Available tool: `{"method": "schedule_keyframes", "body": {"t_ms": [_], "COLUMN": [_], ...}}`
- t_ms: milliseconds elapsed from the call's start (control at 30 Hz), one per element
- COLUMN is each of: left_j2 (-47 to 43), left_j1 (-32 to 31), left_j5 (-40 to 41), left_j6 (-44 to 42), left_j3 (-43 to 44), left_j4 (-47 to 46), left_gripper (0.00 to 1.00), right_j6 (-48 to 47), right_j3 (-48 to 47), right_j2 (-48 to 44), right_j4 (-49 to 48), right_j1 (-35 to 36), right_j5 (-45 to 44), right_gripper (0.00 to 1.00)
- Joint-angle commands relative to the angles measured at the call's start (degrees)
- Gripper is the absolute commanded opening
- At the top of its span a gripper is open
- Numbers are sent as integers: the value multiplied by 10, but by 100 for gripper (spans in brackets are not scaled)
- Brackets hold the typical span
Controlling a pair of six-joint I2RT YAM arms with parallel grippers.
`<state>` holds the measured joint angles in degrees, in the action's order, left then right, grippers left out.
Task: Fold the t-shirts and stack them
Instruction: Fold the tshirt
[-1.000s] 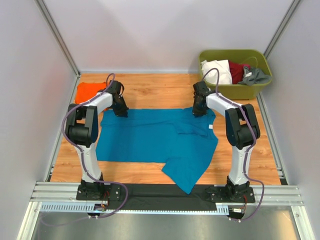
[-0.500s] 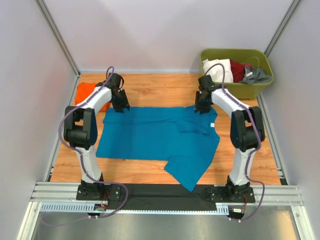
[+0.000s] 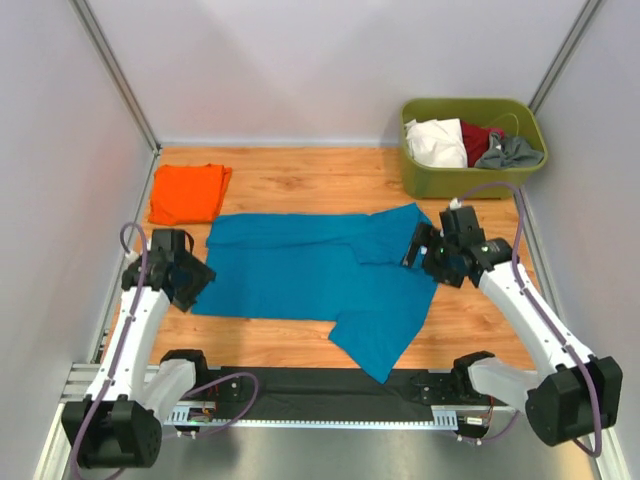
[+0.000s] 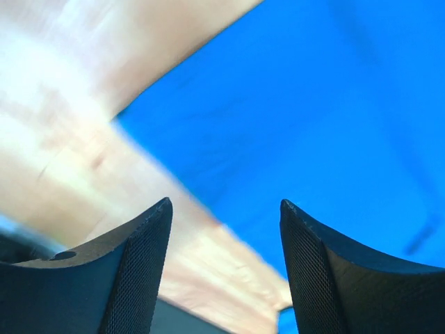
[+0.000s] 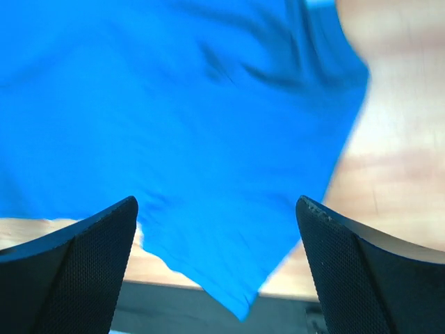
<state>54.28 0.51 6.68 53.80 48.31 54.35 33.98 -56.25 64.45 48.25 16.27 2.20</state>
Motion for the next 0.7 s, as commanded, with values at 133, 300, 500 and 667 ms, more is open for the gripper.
{"method": "schedule_keyframes", "body": {"t_ms": [133, 300, 500, 667], "left_j2": [-56, -14, -13, 20], "left_j1": [12, 17, 38, 47], "left_j5": [42, 105, 139, 127], "left_j6": [124, 132, 104, 84], "left_j3": [-144, -162, -188, -193], "left_j4": [-26, -33, -114, -142], "left_gripper": [66, 60, 59, 53], "right_j6": [88, 86, 97, 95], "right_j3": [146, 175, 190, 168], "right_j2": [-86, -110, -136, -124], "right_j4": [39, 36, 16, 25], "right_j1": [-1, -2, -2, -2], "right_j5": [9, 11, 18, 14], "right_gripper": [98, 98, 98, 98]}}
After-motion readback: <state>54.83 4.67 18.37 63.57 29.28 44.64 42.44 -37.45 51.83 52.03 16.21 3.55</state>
